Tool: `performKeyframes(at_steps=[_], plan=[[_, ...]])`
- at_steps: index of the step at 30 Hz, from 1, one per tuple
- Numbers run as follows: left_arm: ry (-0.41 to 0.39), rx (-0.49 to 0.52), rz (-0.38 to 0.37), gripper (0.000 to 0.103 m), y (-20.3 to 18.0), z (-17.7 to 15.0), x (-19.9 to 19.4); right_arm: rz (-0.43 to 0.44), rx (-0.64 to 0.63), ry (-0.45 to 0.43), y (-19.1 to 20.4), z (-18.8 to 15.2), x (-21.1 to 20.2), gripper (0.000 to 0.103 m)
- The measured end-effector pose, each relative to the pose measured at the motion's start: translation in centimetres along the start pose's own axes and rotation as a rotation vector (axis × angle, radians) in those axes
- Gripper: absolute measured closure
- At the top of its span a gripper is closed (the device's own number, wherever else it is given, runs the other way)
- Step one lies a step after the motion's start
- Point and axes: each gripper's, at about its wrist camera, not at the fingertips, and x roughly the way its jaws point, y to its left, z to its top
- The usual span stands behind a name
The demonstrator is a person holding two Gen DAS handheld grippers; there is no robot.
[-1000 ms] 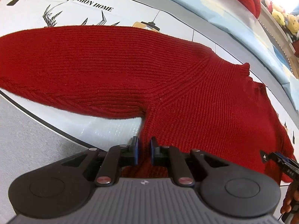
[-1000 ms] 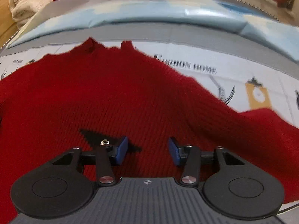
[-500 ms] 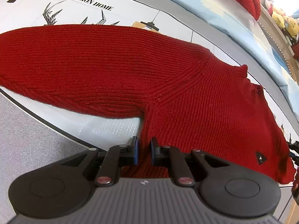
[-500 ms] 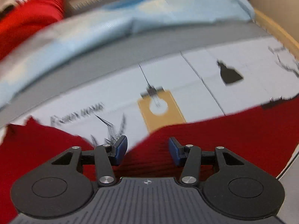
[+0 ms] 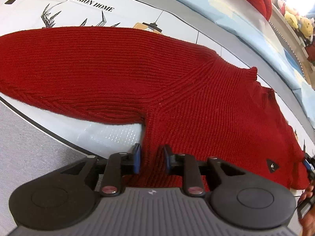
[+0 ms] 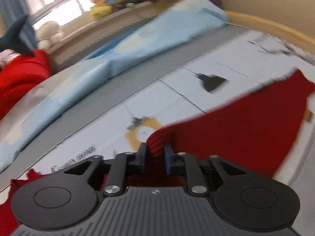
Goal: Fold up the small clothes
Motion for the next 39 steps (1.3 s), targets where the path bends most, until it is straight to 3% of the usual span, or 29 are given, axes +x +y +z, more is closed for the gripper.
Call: performKeyframes(at_steps=[3, 6, 8, 11, 12, 13, 15, 18, 21, 24, 30, 31, 32, 34, 39], plan=[[-0.018, 0.011, 0.012, 0.077, -0.4, 0.2, -0.6, 0.015, -0.04, -0.121, 0.6, -0.7, -2.7, 0.073], [-0.047, 0.013, 0.012, 0.076, -1.0, 0.4, -1.6, 0.151, -0.151, -0.152, 2.0, -2.2, -4.3, 0.072], [-0.075, 0.044, 0.031, 0.076, -1.7, 0.5, -2.2, 0.219, -0.198, -0.103, 2.4, -3.1, -4.1, 0.072], [-0.106, 0.079, 0.03, 0.076, -2.7, 0.3, -2.7, 0.195, -0.239, 0.029, 2.8, -3.4, -1.1, 0.07], [-0.114, 0.088, 0.026, 0.076, -3.1, 0.2, -2.9, 0.181, -0.228, 0.041, 2.6, -3.1, -0.5, 0.067], [-0.126, 0.098, 0.022, 0.076, -3.4, 0.0, -3.2, 0.145, -0.216, 0.06, 2.2, -2.9, 0.5, 0.058], [-0.159, 0.119, 0.022, 0.076, -4.0, -0.2, -3.7, 0.133, -0.162, 0.073, 1.2, -2.2, 1.4, 0.058], [-0.213, 0.143, 0.016, 0.076, -5.0, -0.4, -4.5, 0.128, -0.116, -0.001, -0.5, -1.2, 0.3, 0.058], [-0.251, 0.171, -0.005, 0.076, -6.1, -0.7, -5.1, -0.016, -0.089, -0.119, -3.5, 0.3, -0.8, 0.058], [-0.269, 0.185, -0.02, 0.076, -7.0, -1.1, -5.2, -0.188, 0.084, -0.164, -8.8, 2.0, -1.1, 0.057], [-0.297, 0.202, -0.042, 0.076, -8.0, -1.9, -5.2, -0.246, 0.265, -0.141, -15.5, 3.6, 0.0, 0.057], [-0.298, 0.202, -0.044, 0.076, -8.1, -1.9, -5.1, -0.227, 0.303, -0.13, -16.2, 3.3, 0.1, 0.058], [-0.295, 0.202, -0.047, 0.076, -8.2, -2.0, -5.0, -0.213, 0.33, -0.119, -16.7, 3.1, 0.2, 0.066], [-0.289, 0.207, -0.053, 0.076, -8.6, -2.2, -4.7, -0.205, 0.312, -0.114, -16.8, 2.8, 0.7, 0.09], [-0.283, 0.242, -0.073, 0.076, -9.9, -3.1, -4.4, -0.192, 0.271, -0.203, -17.6, 3.4, -0.4, 0.093]])
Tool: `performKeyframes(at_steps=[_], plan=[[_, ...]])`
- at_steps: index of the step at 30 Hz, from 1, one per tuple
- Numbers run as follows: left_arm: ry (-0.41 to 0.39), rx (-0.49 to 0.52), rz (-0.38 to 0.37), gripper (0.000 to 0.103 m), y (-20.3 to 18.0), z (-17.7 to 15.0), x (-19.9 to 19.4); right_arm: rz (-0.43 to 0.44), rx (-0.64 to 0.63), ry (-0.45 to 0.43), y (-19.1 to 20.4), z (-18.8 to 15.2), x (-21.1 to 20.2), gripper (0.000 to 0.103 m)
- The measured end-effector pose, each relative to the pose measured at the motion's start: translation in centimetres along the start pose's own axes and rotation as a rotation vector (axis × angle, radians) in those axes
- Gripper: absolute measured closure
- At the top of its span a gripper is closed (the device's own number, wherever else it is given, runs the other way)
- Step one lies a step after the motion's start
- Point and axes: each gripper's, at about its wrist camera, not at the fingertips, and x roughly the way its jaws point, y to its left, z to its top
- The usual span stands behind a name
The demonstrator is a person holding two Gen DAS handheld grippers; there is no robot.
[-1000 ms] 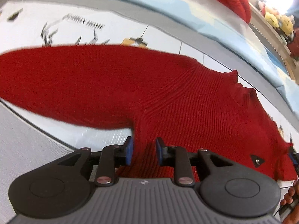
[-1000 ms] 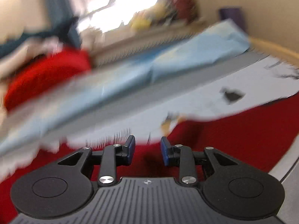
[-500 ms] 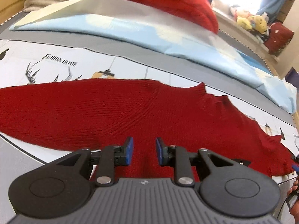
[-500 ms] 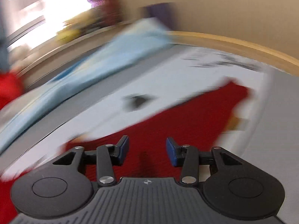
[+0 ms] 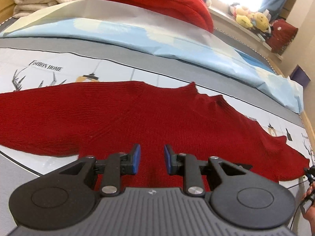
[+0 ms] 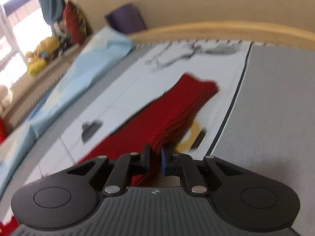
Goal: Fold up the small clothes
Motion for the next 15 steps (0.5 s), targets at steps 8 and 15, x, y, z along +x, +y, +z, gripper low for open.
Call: performKeyframes(at_steps=[8, 15], plan=[[0.054, 0.086, -0.097, 0.076, -2.6, -1.5, 0.6, -0.036, 0.103, 0.048, -2.4, 0.8, 0.7, 0.084], [0.057, 0.098, -0.105, 0.076, -2.7, -1.7, 0.5, -0.002, 0.116, 0.05, -2.6, 0.5, 0.4, 0.091]])
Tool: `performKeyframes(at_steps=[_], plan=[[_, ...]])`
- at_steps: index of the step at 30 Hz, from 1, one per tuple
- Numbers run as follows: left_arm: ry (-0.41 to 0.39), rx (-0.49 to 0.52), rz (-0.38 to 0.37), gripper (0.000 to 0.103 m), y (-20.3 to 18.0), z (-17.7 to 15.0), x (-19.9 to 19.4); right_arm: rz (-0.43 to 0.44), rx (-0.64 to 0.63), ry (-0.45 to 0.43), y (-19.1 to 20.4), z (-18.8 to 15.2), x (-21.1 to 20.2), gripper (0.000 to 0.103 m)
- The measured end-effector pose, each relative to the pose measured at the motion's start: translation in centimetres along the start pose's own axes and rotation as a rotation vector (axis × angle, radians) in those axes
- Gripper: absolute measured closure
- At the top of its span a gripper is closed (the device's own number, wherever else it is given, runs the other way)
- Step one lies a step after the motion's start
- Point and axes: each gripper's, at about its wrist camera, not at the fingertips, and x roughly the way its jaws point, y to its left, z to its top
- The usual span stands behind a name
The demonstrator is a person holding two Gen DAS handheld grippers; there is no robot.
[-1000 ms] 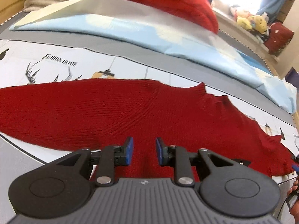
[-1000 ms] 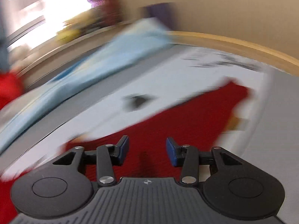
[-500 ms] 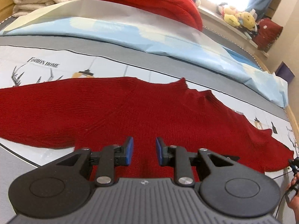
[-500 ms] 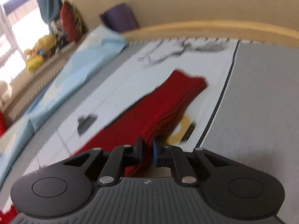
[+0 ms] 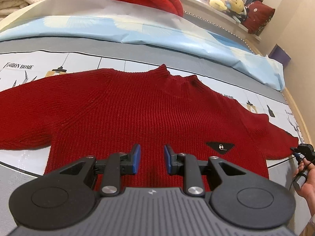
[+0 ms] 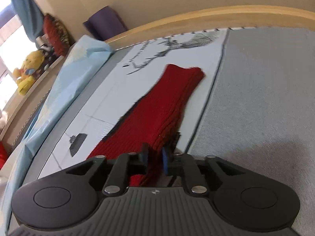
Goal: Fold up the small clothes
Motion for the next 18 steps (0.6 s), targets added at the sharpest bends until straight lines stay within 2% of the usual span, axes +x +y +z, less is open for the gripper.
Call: performKeyframes(at_steps=[4, 6, 9, 11, 13, 14, 15, 16, 17, 18], plan=[[-0.01, -0.019, 0.009, 0.076, 0.8, 0.4, -0.5, -0.017, -0.146, -0.101, 3.8, 0.3, -2.1, 0.092], [-0.015, -0.038, 0.02, 0.076, 1.6, 0.6, -0.9, 0.03, -0.287, -0.184, 7.9, -0.3, -4.6, 0.092], [-0.026, -0.08, 0.038, 0.076, 3.1, 1.3, -1.6, 0.223, -0.515, -0.268, 15.2, -3.3, -10.0, 0.092], [-0.039, -0.113, 0.048, 0.076, 4.3, 1.7, -2.1, 0.407, -0.664, -0.293, 19.9, -7.3, -14.4, 0.092], [-0.052, -0.146, 0.062, 0.076, 5.4, 2.2, -2.5, 0.626, -0.74, -0.215, 23.2, -11.9, -18.3, 0.092], [-0.058, -0.165, 0.07, 0.076, 5.9, 2.4, -2.8, 0.712, -0.721, -0.132, 24.0, -13.6, -19.2, 0.092], [-0.065, -0.183, 0.076, 0.076, 6.4, 2.6, -3.0, 0.799, -0.687, -0.005, 24.7, -15.7, -19.6, 0.092], [-0.068, -0.199, 0.08, 0.076, 6.9, 2.8, -3.1, 0.857, -0.655, 0.134, 25.2, -18.1, -19.7, 0.092], [-0.07, -0.213, 0.084, 0.076, 7.3, 2.8, -3.3, 0.862, -0.634, 0.237, 25.4, -20.2, -19.5, 0.091], [-0.071, -0.231, 0.086, 0.076, 7.7, 2.9, -3.4, 0.83, -0.616, 0.322, 25.3, -21.9, -19.1, 0.09]])
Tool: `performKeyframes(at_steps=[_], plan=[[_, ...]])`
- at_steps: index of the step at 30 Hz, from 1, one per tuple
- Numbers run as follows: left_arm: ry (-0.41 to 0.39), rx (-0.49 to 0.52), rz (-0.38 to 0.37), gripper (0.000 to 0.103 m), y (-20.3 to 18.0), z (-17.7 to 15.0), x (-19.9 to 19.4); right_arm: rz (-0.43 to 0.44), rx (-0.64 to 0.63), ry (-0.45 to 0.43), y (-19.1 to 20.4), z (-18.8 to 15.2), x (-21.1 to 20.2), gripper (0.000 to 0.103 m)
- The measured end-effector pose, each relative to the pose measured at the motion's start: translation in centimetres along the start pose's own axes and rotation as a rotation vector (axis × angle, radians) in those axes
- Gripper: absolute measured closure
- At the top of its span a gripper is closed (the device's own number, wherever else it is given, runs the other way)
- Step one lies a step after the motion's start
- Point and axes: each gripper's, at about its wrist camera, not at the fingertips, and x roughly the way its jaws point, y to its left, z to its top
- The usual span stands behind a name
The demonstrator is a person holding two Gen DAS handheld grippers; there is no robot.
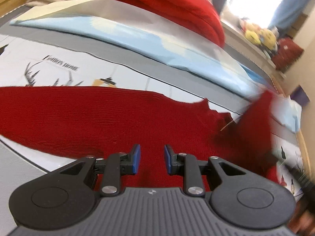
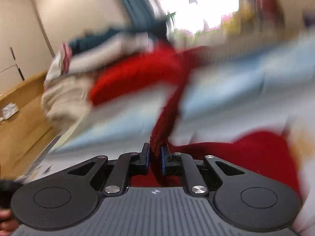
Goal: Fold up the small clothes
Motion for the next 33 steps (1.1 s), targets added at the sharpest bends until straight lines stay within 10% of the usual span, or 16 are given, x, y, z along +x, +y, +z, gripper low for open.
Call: performKeyframes(at_steps=[5, 15, 25, 33], plan=[[0.016, -0.078, -0.019, 0.076, 1.6, 0.4, -0.4, -0.093, 0.11, 0.243, 2.2, -4.0, 0.4, 0.09], [0.078, -0.151, -0.122, 0.076, 1.5, -0.8, 1.6, -0.25, 0.193, 0.174, 1.0, -2.0, -4.0, 0.07], [0.06, -0.025, -0.11, 0.076, -1.3, -1.7, 2.5, -0.139, 0.157, 0.325, -1.2, -3.7, 3.0, 0.062], [0.12, -0.167, -0.124, 0.076, 2.1, -0.2, 3.7, 0.039, 0.053, 0.482, 3.6, -7.2, 6.3, 0.053]])
